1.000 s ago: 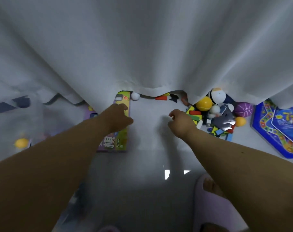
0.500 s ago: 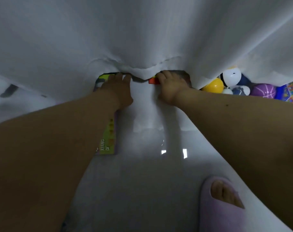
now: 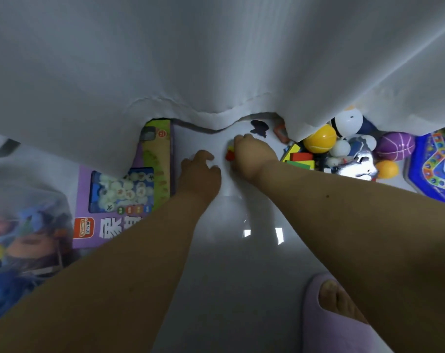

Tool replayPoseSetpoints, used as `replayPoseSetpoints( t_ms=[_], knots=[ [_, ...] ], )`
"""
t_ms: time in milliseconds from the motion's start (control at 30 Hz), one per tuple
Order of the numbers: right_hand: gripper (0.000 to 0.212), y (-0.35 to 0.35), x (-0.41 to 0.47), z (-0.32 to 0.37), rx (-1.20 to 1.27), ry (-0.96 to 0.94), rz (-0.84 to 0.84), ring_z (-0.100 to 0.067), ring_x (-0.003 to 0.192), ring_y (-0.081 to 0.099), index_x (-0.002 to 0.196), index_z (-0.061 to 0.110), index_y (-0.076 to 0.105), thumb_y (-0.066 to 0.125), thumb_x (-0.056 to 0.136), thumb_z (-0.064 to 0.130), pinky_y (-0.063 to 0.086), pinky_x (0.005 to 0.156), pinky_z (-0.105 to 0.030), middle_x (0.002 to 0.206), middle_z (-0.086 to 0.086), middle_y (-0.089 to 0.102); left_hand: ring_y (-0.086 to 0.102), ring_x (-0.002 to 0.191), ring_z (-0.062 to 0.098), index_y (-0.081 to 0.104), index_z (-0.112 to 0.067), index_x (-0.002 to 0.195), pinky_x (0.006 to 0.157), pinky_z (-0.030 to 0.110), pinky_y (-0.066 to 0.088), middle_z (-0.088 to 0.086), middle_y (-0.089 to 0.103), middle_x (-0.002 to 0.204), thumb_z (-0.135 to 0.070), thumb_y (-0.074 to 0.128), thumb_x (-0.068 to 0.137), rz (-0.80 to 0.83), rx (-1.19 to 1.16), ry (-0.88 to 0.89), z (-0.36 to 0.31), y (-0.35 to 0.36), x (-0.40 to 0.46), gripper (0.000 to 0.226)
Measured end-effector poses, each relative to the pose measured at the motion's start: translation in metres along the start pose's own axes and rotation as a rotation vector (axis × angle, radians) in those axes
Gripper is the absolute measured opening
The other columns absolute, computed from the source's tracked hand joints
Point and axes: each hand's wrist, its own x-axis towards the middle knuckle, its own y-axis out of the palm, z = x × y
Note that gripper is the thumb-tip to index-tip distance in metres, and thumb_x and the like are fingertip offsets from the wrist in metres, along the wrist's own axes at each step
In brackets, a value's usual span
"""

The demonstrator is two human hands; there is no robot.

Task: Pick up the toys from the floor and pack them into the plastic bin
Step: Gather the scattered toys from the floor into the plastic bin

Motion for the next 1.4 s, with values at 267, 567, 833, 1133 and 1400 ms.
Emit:
replayPoseSetpoints(
  t_ms=[267,567,833,1133,1400],
  knots=[
    [0.022,-0.004,-0.034,0.022,0.596,-0.037,-0.105,-0.021,0.079,0.061,0.086,0.007,0.067,0.063,0.085,0.029,0.048,0.071,-0.032,0.085,-0.008,0.066,0.065,0.1,0.025,0.063,-0.004,0.107,0.095,0.042,0.05,0.013,0.07,0.098,-0.038,0.04,0.099,0.167,-1.091,-0.393,-0.028,0.001,-0.01,0.041],
    [0.048,-0.01,-0.005,-0.028,0.029,0.008,-0.171,-0.034,0.123,0.04,0.134,0.01,0.046,0.049,0.086,0.012,0.036,0.099,-0.039,0.14,-0.012,0.041,0.044,0.053,0.01,0.047,-0.015,0.081,0.039,0.014,0.034,0.006,0.047,0.078,-0.034,0.055,0.094,0.096,-1.033,-0.469,-0.028,0.002,-0.008,0.024],
    [0.035,-0.009,-0.003,-0.032,-0.072,0.021,-0.097,-0.035,0.119,0.038,0.126,0.007,0.047,0.043,0.091,0.002,0.038,0.091,-0.039,0.13,-0.016,0.041,0.05,0.057,0.013,0.056,-0.014,0.082,0.048,0.02,0.044,0.007,0.05,0.08,-0.033,0.059,0.092,0.101,-1.038,-0.495,-0.02,0.003,-0.009,0.021],
    [0.049,-0.008,-0.002,-0.028,0.181,0.221,0.019,-0.038,0.113,0.05,0.125,-0.001,0.041,0.062,0.089,0.024,0.043,0.087,-0.037,0.128,-0.024,0.043,0.053,0.059,0.014,0.058,-0.015,0.086,0.05,0.022,0.049,0.007,0.051,0.078,-0.03,0.06,0.091,0.085,-1.063,-0.527,-0.02,0.004,-0.013,0.015],
    [0.024,-0.011,-0.027,0.009,0.892,0.109,-0.147,-0.019,0.062,0.052,0.083,0.0,0.062,0.052,0.095,0.019,0.042,0.063,-0.028,0.067,-0.005,0.055,0.056,0.069,0.015,0.061,-0.012,0.095,0.068,0.027,0.054,0.007,0.059,0.084,-0.023,0.058,0.091,0.063,-1.282,-0.48,-0.016,-0.001,-0.014,0.011]
  ],
)
